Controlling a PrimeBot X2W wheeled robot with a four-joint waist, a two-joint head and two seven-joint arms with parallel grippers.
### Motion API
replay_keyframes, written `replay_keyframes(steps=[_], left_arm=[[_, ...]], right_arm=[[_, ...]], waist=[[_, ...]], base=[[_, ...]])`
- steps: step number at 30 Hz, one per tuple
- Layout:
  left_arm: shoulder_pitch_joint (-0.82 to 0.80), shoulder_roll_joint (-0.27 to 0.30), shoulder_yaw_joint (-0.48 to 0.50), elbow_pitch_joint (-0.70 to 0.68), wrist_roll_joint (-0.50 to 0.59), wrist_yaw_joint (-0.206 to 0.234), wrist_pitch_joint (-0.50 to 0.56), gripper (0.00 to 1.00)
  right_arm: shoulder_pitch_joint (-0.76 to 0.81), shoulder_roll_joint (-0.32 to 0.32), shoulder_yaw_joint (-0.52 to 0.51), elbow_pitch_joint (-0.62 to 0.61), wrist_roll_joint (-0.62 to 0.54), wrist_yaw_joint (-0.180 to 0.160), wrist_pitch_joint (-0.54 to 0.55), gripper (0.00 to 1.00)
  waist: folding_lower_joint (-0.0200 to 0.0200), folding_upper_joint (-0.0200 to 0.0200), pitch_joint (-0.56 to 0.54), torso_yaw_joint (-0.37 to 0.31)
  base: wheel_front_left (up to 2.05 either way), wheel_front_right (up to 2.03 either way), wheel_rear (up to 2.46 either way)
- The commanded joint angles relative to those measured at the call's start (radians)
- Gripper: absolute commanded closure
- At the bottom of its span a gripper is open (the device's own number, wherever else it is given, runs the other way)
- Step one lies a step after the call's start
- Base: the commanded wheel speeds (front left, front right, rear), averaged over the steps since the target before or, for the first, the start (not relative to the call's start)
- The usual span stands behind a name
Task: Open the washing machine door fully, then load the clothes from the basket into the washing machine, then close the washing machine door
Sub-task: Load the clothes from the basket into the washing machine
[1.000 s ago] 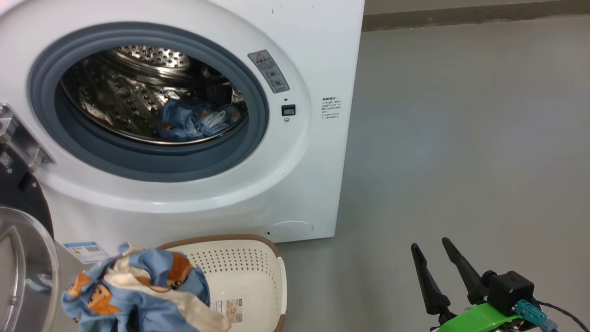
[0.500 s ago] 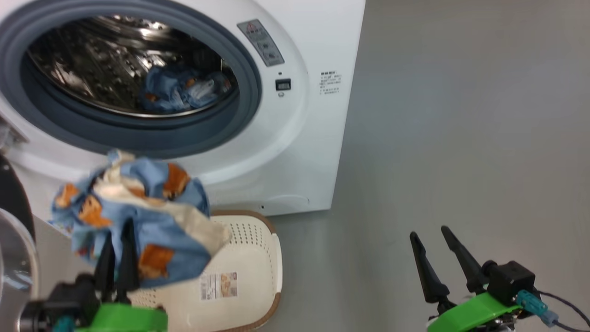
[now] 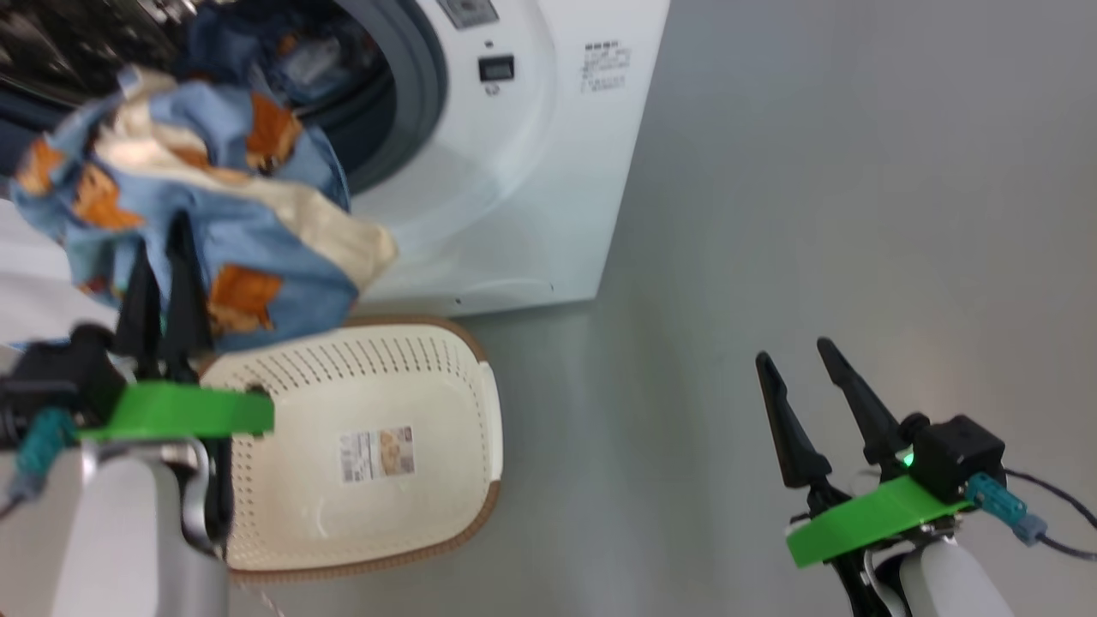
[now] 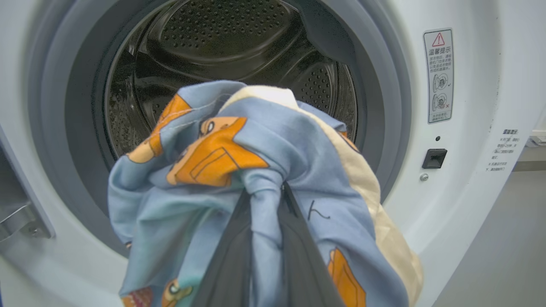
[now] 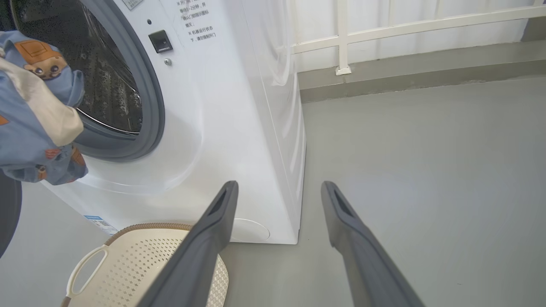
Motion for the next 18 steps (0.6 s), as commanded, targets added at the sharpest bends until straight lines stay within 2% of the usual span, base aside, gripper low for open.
replay_keyframes(steps=[1,8,18], left_arm=[[-0.034,0.031,0.032,-0.016,0.008,-0.008,-0.008,1.0],[-0.227,0.073,0.048,0.079,0.034,-0.018,-0.008,1.0],[-0.474,0.142,0.045,0.247,0.046,-0.028,-0.008,1.0]], right_arm=[[-0.02,-0.003,0.03,-0.026,0.005,0.002,-0.005,0.0],[-0.08,-0.002,0.036,-0.041,0.007,0.002,-0.005,0.0],[-0.118,0.003,0.039,-0.051,0.009,0.002,-0.005,0.0]], waist=[[0.0,-0.0001,0.078,-0.026],[0.0,-0.0001,0.199,-0.056],[0.0,-0.0001,0.305,-0.08]], base=[[0.0,0.0,0.0],[0.0,0.0,0.0],[0.0,0.0,0.0]])
